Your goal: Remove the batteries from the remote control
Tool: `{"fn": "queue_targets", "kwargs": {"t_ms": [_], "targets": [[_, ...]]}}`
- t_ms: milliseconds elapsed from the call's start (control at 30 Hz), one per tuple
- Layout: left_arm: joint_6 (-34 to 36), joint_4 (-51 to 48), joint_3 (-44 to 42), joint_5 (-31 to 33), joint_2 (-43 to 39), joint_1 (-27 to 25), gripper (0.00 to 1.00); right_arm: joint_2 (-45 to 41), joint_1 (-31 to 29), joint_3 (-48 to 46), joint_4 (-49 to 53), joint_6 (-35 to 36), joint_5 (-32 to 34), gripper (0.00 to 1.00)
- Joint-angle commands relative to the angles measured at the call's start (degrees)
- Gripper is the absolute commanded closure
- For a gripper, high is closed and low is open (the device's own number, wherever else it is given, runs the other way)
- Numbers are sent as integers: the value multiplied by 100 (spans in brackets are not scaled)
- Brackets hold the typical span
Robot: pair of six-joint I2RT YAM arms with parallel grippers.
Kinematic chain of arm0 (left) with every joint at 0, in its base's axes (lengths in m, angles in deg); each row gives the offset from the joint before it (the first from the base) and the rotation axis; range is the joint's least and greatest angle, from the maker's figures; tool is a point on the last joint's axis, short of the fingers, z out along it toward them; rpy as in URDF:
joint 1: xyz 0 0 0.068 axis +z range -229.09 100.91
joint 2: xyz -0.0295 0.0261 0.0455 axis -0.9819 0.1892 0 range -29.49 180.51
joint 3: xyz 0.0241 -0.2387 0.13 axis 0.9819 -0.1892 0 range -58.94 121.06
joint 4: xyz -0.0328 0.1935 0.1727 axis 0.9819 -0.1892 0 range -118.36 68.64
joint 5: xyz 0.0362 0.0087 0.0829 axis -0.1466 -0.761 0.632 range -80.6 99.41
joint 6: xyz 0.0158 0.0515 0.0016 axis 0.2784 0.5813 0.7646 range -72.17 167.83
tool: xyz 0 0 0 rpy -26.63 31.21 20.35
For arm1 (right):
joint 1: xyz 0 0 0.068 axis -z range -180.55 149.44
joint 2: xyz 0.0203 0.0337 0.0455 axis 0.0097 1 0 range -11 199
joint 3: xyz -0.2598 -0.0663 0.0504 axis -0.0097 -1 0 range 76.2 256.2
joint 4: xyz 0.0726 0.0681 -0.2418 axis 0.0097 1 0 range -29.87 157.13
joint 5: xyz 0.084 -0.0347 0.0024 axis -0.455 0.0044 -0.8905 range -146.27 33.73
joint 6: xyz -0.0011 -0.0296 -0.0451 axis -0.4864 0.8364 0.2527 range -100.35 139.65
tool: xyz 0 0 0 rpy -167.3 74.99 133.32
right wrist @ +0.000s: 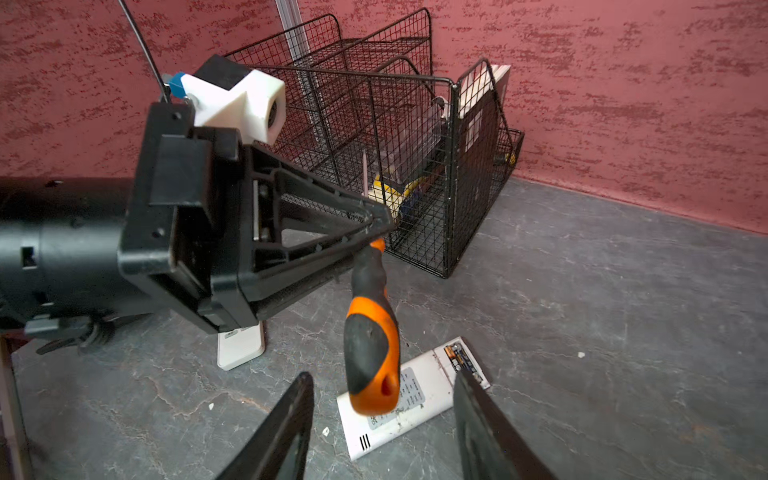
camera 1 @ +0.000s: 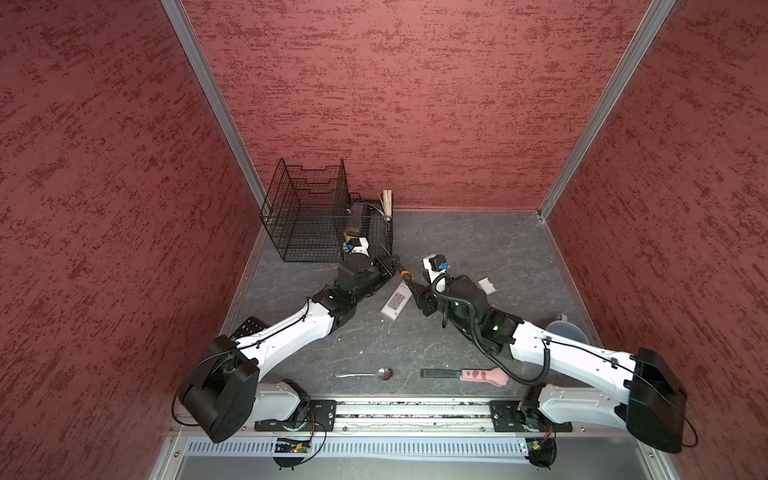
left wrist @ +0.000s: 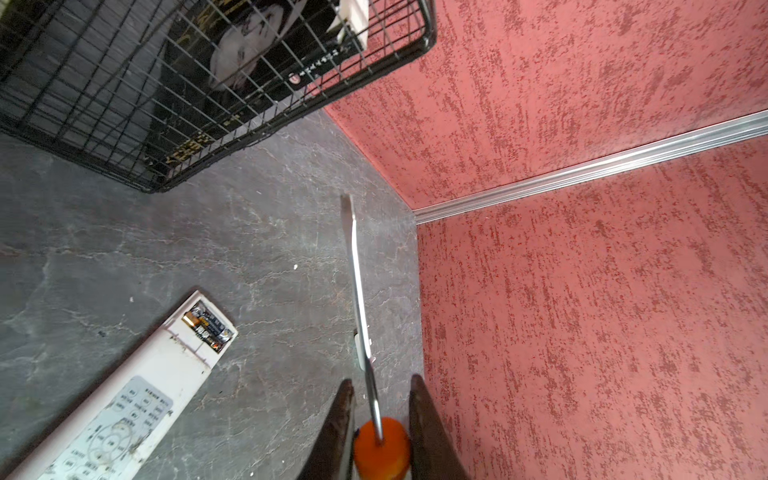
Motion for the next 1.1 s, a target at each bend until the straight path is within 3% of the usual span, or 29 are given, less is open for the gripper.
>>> {"fn": "queue_targets", "kwargs": {"t_ms": [0,467,800,900,1067], "targets": [[28,-189,215,-35,-130,-13,100,83,-38,228,79,556,198,46],[133,-363,379,-233,-95,-19,100,515,-44,492,79,807,-30,48],[113,-268,294,-285,-123,-18,100,636,-45,532,-49,610,-41,49],[113,-167,257,-280,-128,-13,100,469,-36,432,-158,124,-99,46],[88,15,191,-278,-131,-13,100,128,-23,181,-491,-1274,-448,45]]}}
